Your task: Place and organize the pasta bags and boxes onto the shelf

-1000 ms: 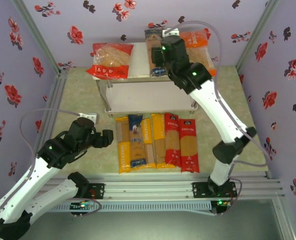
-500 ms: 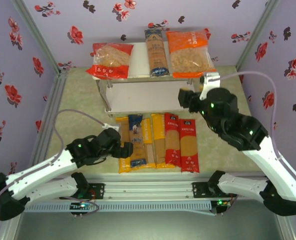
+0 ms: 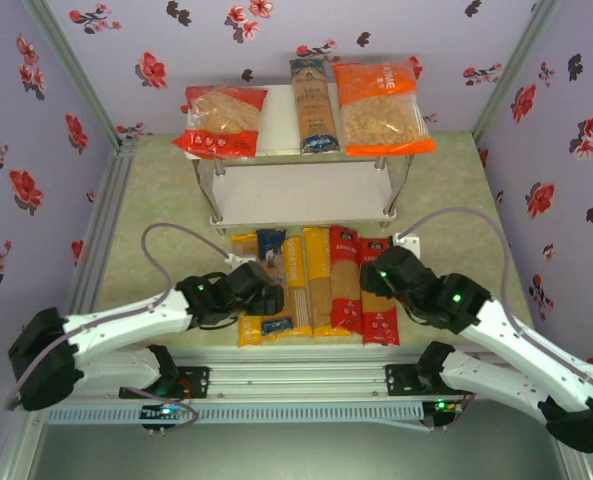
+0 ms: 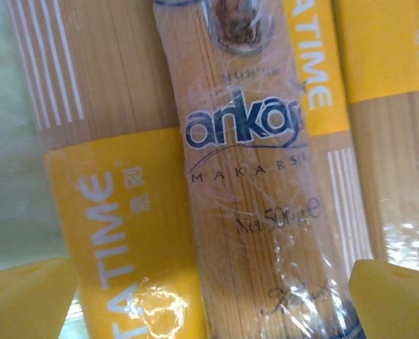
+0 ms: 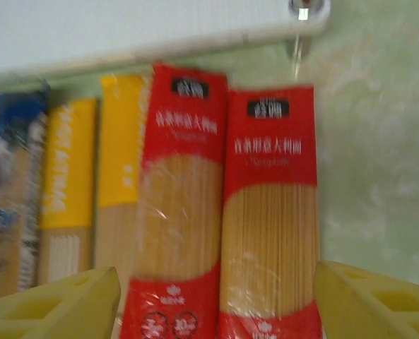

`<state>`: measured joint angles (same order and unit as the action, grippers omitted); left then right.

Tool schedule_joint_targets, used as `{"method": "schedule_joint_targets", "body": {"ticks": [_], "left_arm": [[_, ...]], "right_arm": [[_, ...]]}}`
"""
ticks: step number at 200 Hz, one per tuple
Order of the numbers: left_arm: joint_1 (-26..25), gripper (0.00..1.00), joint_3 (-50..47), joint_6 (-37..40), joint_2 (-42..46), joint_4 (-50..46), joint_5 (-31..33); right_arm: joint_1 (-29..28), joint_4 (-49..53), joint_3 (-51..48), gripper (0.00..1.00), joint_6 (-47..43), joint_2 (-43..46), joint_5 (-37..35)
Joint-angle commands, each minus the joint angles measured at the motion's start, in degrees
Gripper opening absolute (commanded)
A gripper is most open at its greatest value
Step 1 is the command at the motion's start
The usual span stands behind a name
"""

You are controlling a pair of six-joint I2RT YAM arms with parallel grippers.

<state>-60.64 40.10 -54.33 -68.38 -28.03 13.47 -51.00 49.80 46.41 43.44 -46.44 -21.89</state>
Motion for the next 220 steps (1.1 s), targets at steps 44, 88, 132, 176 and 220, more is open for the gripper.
{"method": "schedule_joint_targets", "body": {"ticks": [44, 88, 132, 176, 220], "left_arm": [[-0.97, 1.00, 6.06, -1.94, -10.43, 1.47, 1.01], [-0.97, 1.00, 8.10, -2.07, -16.33, 3.12, -0.88], [-0.71, 1.00, 10.21, -2.02, -20.90, 2.72, -2.14], [0.33, 0.74, 11.23, -0.95, -21.75, 2.56, -3.93], [1.05, 0.59, 11.06, -0.27, -21.96, 2.58, -6.19]], "right_arm": [[-0.35, -7.88, -2.91, 0.77, 2.31, -3.93, 5.34], [-0.41, -8.06, -3.76, 0.79, 1.12, -2.65, 4.67], [-0.33, -8.05, -4.72, 0.80, 0.51, -0.78, 3.98], [-0.02, -8.14, -5.23, 0.81, 0.16, 0.10, 3.32], [0.37, -8.76, -5.32, 0.81, -0.28, -0.10, 3.78]]}}
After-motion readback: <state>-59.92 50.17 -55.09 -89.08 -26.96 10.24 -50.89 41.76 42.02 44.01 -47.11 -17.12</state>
